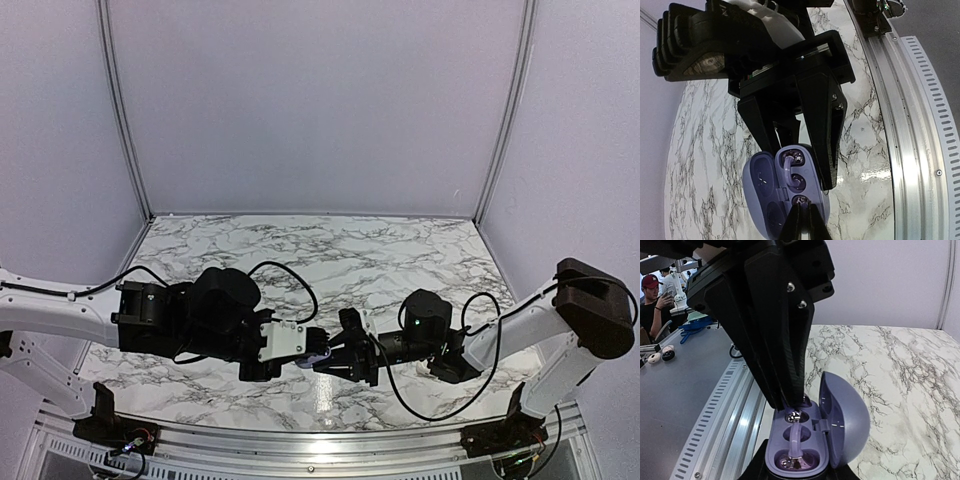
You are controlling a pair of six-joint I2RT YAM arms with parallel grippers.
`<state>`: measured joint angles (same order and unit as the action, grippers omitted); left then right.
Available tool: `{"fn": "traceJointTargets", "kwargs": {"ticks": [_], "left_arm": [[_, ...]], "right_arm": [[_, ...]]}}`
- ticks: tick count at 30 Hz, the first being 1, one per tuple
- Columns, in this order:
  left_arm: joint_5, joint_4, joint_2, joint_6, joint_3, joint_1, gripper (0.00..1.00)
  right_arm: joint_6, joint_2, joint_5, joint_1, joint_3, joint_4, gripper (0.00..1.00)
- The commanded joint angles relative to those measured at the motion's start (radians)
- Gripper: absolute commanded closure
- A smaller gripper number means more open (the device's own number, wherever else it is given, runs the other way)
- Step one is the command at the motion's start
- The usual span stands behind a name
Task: Insert the wireless bluetooth earbuds into the charging case
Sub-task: Adjust the left earbud in the left side groove of the charging case.
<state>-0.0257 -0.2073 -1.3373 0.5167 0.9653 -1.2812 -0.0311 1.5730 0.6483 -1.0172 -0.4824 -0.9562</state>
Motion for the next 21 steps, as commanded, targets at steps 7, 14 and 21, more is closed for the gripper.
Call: {"fn": "traceJointTargets", "kwargs": {"ticks": [7,14,21], "left_arm": [[0.023,0.006,0.008,-0.024,-0.014,0.03,0.97],[0.109,0.017,-0.003,-0.045,-0.021,0.061,0.97],[0.102,0.017,0.01,-0.061,-0.001,0.063,0.89]], "right_arm": [[-0.029,-0.046,0.03,-0.017,-0.031,-0.017,1.0],[-0.067,-0.068,0.025,-0.024,-0.029,0.009,1.0],[-0.069,-0.06,0.012,-0.024,-0.031,0.029,1.0]]}}
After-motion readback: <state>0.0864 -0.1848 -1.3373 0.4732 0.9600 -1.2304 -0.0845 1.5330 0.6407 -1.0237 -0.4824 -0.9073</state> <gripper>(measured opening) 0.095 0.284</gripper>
